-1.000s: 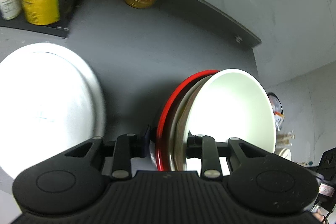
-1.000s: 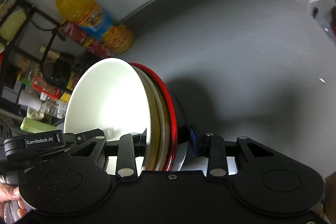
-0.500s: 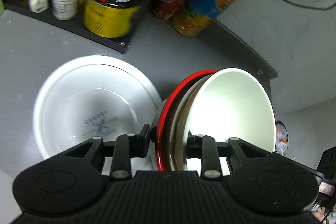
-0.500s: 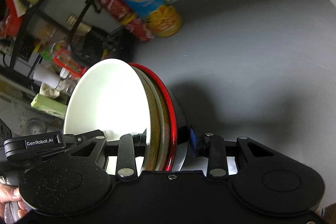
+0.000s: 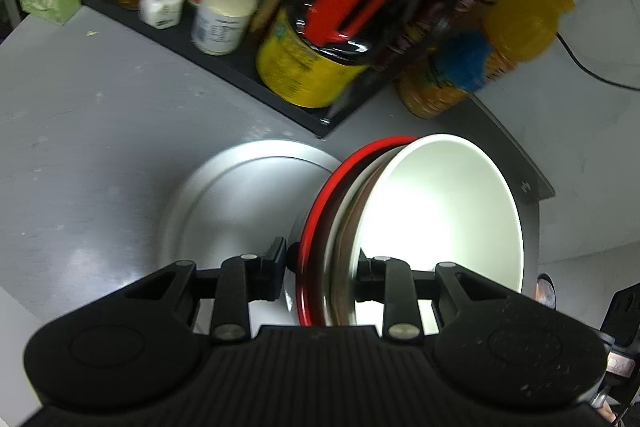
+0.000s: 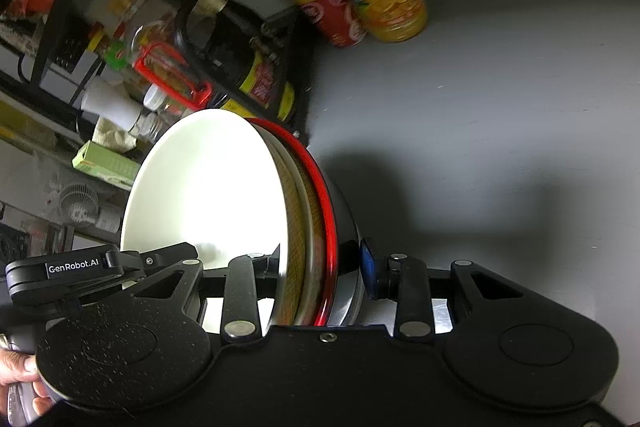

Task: Organize plates and bowls
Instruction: 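Carry the nested bowls with both grippers onto the plate stack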

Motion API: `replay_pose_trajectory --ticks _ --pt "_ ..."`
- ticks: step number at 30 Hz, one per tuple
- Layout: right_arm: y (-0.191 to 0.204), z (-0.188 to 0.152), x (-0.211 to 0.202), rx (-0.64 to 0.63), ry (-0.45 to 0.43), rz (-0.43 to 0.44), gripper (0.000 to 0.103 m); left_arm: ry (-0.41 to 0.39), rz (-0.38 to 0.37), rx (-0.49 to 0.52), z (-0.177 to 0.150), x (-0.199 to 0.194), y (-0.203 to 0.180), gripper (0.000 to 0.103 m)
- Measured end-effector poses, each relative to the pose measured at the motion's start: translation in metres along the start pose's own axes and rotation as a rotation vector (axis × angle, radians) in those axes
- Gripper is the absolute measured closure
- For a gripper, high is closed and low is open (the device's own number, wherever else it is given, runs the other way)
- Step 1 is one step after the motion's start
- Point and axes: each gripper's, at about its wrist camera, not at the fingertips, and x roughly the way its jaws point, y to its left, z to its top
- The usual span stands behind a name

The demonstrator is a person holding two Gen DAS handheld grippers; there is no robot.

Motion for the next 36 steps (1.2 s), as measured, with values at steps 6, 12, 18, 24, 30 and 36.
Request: replay_pose_trajectory --ticks 6,12,18,24,30,36 --pt "0.014 -0.001 0.018 -0.014 0.030 0.009 0.070 -0.007 0.016 -0.044 0.001 -0.001 0.025 0.074" --pt "0.023 -0.005 0.033 -0.013 0.045 -0.002 0.070 0.006 0.020 -0.079 0.003 0.005 0.045 0.074" --pt "0.021 -0.008 0.042 0.009 0.057 -0.006 0.070 0.015 0.025 -0.089 0.005 0.012 0.054 0.074" --pt "0.020 -0.011 0.046 0.020 0.049 -0.008 0.069 0.024 0.017 -0.105 0.008 0.019 0.059 0.072" --pt "0.020 -0.012 0.038 0.020 0.017 0.006 0.064 0.040 0.003 -0.114 0.011 0.021 0.063 0.069" --pt "0.029 -0.013 0.018 -0.018 -0.055 -0.028 0.044 -0.023 0.079 -0.044 0.011 0.006 0.056 0.040"
